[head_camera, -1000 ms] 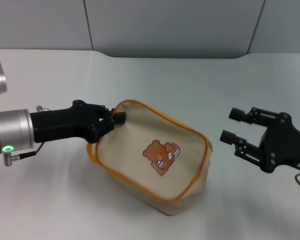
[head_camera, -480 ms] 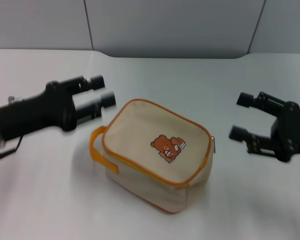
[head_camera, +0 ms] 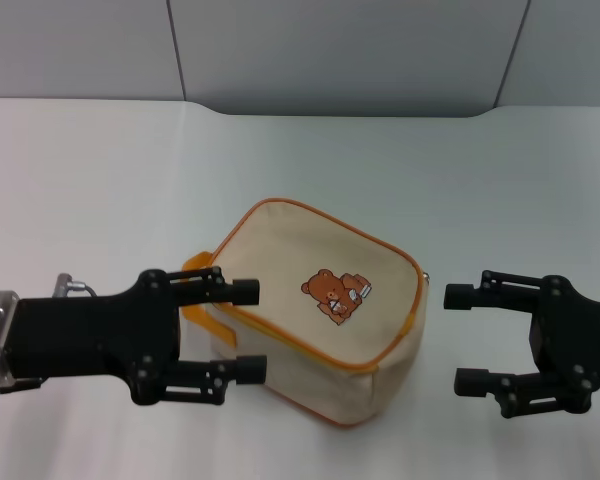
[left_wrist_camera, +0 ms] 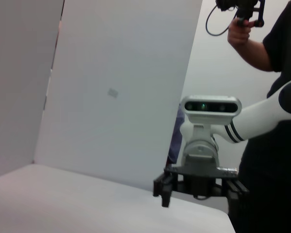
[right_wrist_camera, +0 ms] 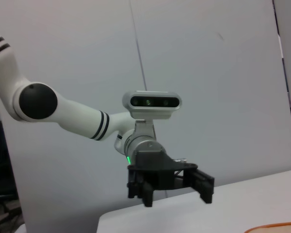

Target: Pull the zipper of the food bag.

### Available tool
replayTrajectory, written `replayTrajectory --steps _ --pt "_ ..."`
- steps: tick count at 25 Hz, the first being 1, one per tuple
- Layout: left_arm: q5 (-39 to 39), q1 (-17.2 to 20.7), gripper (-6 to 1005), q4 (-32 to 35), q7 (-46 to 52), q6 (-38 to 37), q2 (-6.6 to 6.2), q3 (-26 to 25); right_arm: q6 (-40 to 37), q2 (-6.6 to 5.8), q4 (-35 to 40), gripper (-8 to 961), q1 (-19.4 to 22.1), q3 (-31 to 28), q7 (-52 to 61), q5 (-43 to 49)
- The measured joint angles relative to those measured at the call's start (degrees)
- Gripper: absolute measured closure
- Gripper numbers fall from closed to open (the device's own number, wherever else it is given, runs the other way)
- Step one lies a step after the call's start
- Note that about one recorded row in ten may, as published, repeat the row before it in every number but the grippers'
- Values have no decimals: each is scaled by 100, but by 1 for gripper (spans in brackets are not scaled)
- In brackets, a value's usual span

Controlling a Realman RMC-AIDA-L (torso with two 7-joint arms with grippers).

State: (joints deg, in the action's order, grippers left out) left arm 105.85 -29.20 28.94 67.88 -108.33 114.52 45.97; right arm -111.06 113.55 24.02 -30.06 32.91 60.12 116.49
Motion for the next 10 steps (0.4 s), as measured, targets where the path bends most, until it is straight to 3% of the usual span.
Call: replayTrajectory --steps 10 --pt "76 14 197 -3 4 10 7 11 16 36 79 110 -4 -37 -10 -12"
